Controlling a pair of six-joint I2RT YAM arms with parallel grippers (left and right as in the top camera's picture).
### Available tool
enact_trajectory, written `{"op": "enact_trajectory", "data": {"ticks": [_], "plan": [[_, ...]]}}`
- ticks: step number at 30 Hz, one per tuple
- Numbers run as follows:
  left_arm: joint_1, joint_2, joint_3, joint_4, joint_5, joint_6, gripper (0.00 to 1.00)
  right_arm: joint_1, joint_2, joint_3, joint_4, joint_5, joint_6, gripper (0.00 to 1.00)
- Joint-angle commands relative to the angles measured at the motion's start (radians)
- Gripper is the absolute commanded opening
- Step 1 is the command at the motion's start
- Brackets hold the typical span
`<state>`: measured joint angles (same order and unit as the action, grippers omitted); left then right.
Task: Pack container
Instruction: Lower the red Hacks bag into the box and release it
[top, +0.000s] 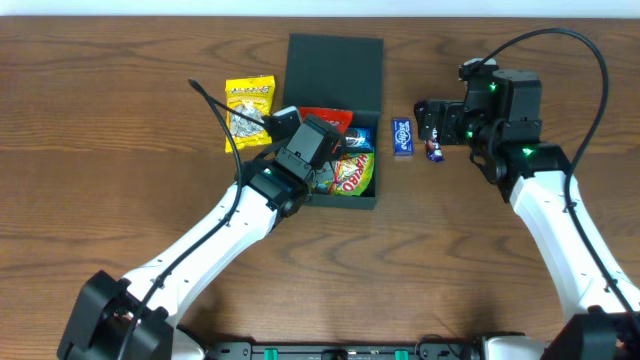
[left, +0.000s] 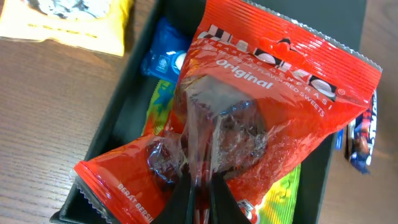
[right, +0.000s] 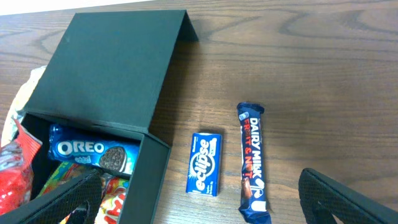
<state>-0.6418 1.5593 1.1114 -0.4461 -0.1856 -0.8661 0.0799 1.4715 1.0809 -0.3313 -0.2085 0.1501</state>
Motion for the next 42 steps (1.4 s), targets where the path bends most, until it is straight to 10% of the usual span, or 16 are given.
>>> {"op": "enact_trajectory", "data": {"ticks": [1, 25, 28, 35, 42], "plan": [[-0.001, 0.053, 0.011, -0.002, -0.053, -0.078, 0.06, -0.010, -0.003, 0.012, -0.003, 0.003, 0.013, 0.99], [-0.001, 0.329, 0.012, 0.013, 0.007, -0.098, 0.06, -0.010, -0.003, 0.012, -0.033, 0.003, 0.009, 0.99], [0.001, 0.312, 0.016, 0.018, 0.006, -0.002, 0.06, -0.010, -0.003, 0.012, -0.033, 0.003, 0.009, 0.99], [0.001, 0.166, 0.060, 0.026, -0.008, 0.201, 0.41, -0.010, -0.003, 0.012, -0.036, 0.003, -0.002, 0.99], [0.000, 0.011, 0.078, 0.053, -0.008, 0.399, 0.36, -0.010, -0.003, 0.012, -0.036, 0.003, -0.002, 0.99]]}}
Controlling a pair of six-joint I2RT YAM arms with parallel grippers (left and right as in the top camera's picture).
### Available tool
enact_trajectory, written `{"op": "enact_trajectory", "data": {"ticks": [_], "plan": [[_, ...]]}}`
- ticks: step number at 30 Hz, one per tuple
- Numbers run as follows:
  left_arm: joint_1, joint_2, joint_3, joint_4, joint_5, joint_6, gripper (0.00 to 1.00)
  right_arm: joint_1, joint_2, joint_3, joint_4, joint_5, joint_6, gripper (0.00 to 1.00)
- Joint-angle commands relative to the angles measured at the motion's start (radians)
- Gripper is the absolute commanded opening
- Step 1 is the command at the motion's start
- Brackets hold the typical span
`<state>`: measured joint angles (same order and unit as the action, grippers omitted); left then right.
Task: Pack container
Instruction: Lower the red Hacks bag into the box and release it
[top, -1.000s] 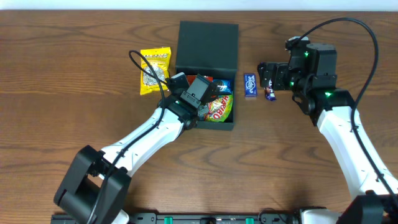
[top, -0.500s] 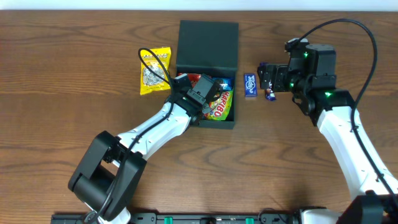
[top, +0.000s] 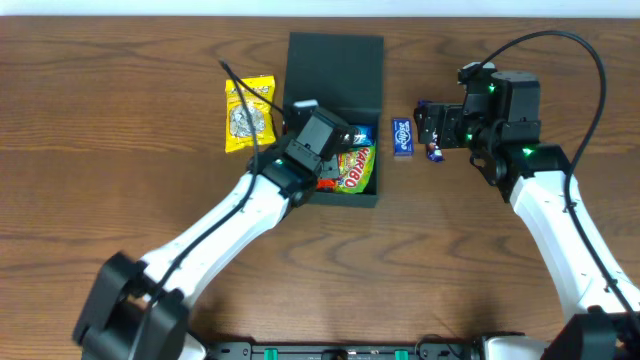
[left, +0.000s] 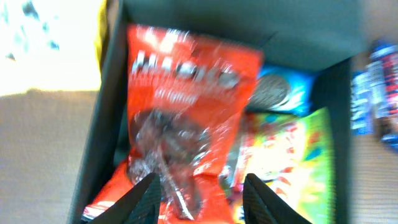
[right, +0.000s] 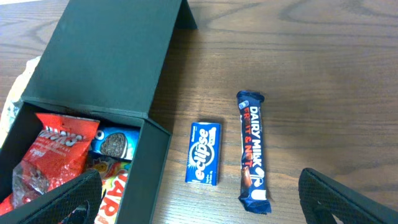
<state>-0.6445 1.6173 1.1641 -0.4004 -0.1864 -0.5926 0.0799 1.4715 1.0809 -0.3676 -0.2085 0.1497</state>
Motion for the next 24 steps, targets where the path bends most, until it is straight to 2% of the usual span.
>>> {"op": "enact_trajectory", "data": {"ticks": [1, 3, 8, 19, 24], "plan": [[0.003, -0.054, 0.025, 0.014, -0.007, 0.152, 0.27, -0.010, -0.003, 0.012, 0.000, 0.003, -0.002, 0.99], [0.003, -0.054, 0.025, 0.019, -0.006, 0.193, 0.06, -0.010, -0.003, 0.012, 0.000, 0.003, -0.002, 0.99], [0.003, 0.006, 0.023, 0.010, 0.005, 0.197, 0.06, -0.010, -0.003, 0.012, -0.003, 0.003, -0.002, 0.99], [0.004, 0.270, 0.023, 0.024, -0.004, 0.196, 0.06, -0.010, -0.003, 0.012, -0.019, 0.003, -0.002, 0.99], [0.004, 0.306, 0.023, 0.024, -0.004, 0.197, 0.06, -0.010, -0.003, 0.012, -0.018, 0.003, -0.002, 0.99]]}}
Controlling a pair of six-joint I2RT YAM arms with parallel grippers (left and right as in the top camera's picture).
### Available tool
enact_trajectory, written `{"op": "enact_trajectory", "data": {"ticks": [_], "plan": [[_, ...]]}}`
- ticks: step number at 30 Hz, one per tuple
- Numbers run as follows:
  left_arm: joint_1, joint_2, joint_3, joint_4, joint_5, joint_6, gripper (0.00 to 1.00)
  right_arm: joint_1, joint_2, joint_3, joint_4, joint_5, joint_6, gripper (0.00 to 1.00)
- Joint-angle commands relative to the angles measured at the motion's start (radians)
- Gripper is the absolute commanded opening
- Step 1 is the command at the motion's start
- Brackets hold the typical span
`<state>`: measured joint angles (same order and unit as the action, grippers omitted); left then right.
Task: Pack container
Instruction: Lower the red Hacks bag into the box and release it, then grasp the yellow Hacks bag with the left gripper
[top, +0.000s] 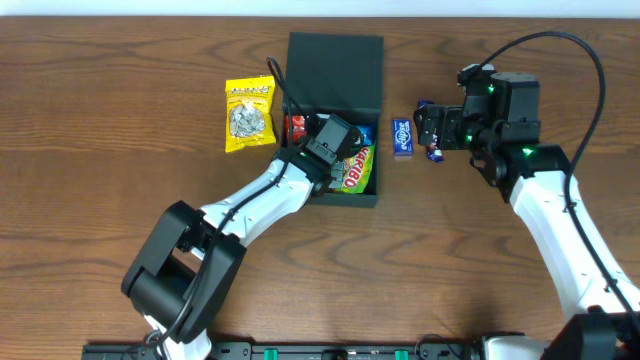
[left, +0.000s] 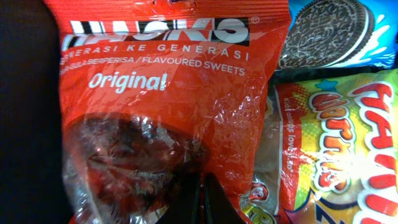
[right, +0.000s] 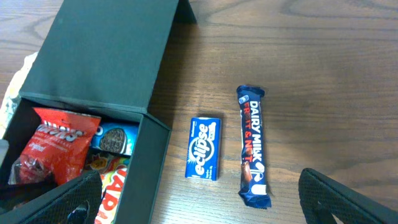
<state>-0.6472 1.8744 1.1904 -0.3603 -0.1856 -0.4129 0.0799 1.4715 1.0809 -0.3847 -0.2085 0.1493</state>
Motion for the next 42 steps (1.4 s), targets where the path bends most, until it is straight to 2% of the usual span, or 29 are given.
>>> {"op": "enact_trajectory", "data": {"ticks": [1, 6, 12, 16, 19, 20, 21, 22, 23, 25, 29, 32, 37, 42], "plan": [[0.007, 0.046, -0.003, -0.015, -0.005, 0.018, 0.06, -0.010, -0.003, 0.012, -0.001, 0.003, -0.002, 0.99], [0.007, -0.065, 0.015, 0.006, -0.030, 0.069, 0.06, -0.010, -0.003, 0.012, -0.001, 0.003, -0.002, 0.99], [0.043, -0.277, 0.044, 0.080, -0.296, 0.069, 0.06, -0.010, -0.003, 0.012, -0.001, 0.003, -0.002, 0.99], [0.156, -0.332, 0.044, 0.119, -0.302, 0.069, 0.06, -0.010, -0.003, 0.012, -0.001, 0.003, -0.002, 0.99], [0.263, -0.320, 0.042, 0.118, -0.217, 0.070, 0.06, -0.010, -0.003, 0.012, -0.001, 0.003, -0.002, 0.99], [0.297, -0.309, 0.041, 0.120, -0.177, 0.070, 0.10, -0.010, -0.003, 0.012, -0.001, 0.003, -0.001, 0.99], [0.331, -0.297, 0.041, 0.126, -0.135, 0.070, 0.19, -0.010, -0.003, 0.012, -0.001, 0.003, -0.001, 0.99], [0.357, -0.288, 0.041, 0.130, -0.101, 0.070, 0.32, -0.010, -0.003, 0.012, -0.001, 0.003, -0.001, 0.99], [0.398, -0.267, 0.041, 0.137, -0.054, 0.070, 0.49, -0.010, -0.003, 0.012, -0.001, 0.003, -0.002, 0.99], [0.449, -0.227, 0.041, 0.149, 0.003, 0.070, 0.66, -0.010, -0.003, 0.012, -0.001, 0.003, -0.001, 0.99], [0.501, -0.120, 0.041, 0.201, 0.110, 0.092, 0.74, -0.010, -0.003, 0.012, -0.001, 0.003, -0.001, 0.99], [0.502, -0.033, 0.041, 0.270, 0.138, 0.122, 0.80, -0.010, -0.003, 0.012, -0.002, 0.003, -0.001, 0.99], [0.501, 0.069, 0.041, 0.337, 0.154, 0.122, 0.75, -0.010, -0.003, 0.012, -0.007, 0.003, -0.001, 0.99], [0.501, 0.133, 0.041, 0.361, 0.241, 0.122, 0.76, -0.010, -0.003, 0.012, -0.018, 0.003, -0.001, 0.99]]}}
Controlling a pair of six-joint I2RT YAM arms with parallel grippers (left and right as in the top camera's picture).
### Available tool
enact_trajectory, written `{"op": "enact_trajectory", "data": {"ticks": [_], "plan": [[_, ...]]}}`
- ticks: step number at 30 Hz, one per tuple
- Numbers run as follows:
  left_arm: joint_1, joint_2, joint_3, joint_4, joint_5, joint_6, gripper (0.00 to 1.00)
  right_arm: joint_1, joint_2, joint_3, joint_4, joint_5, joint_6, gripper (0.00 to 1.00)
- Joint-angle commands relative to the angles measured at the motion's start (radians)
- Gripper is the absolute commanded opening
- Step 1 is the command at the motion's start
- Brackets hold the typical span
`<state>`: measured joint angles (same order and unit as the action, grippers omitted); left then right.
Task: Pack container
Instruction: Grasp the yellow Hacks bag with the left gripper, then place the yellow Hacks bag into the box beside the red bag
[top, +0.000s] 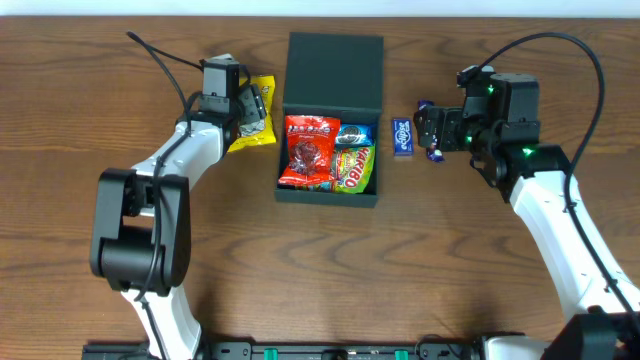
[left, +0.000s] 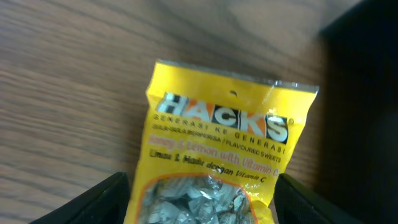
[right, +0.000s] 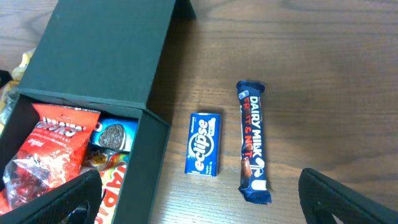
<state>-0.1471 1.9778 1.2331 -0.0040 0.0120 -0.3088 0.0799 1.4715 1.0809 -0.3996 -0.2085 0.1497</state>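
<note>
A black box (top: 328, 194) stands mid-table with its lid (top: 335, 68) folded open behind. Inside lie a red Hacks bag (top: 308, 150), an Oreo pack (top: 352, 134) and a Haribo pack (top: 353, 170). Left of the box lies a yellow Hacks bag (left: 214, 152). My left gripper (left: 205, 204) hangs open just over the bag's lower half, one finger on each side. Right of the box lie a blue Eclipse box (right: 204, 144) and a Dairy Milk bar (right: 252, 142). Above them my right gripper (right: 202, 199) is open and holds nothing.
The box's right wall (right: 152, 168) stands close to the Eclipse box. The brown wooden table (top: 470, 270) stretches around everything. The left arm's cable (top: 160, 52) arcs over the far left.
My left gripper was shut inside the box with its tips at the red bag. Now it is out of the box, open over the yellow bag on the left. The right arm has not moved.
My left gripper first held the red Hacks bag over the box. Then it was open above the bag lying in the box, then shut against it there. Now the red bag lies in the box and the gripper straddles the yellow bag.
</note>
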Motion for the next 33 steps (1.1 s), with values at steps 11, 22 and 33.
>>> {"op": "enact_trajectory", "data": {"ticks": [11, 22, 33], "plan": [[0.001, 0.113, -0.002, -0.001, 0.040, 0.040, 0.46, -0.010, -0.003, 0.012, -0.005, 0.003, -0.001, 0.99], [0.003, 0.096, 0.013, -0.053, -0.005, 0.069, 0.06, -0.010, -0.003, 0.012, -0.005, 0.003, -0.001, 0.99], [-0.017, -0.272, 0.028, -0.084, -0.074, 0.148, 0.06, -0.010, -0.003, 0.012, -0.005, 0.030, -0.001, 0.99]]}}
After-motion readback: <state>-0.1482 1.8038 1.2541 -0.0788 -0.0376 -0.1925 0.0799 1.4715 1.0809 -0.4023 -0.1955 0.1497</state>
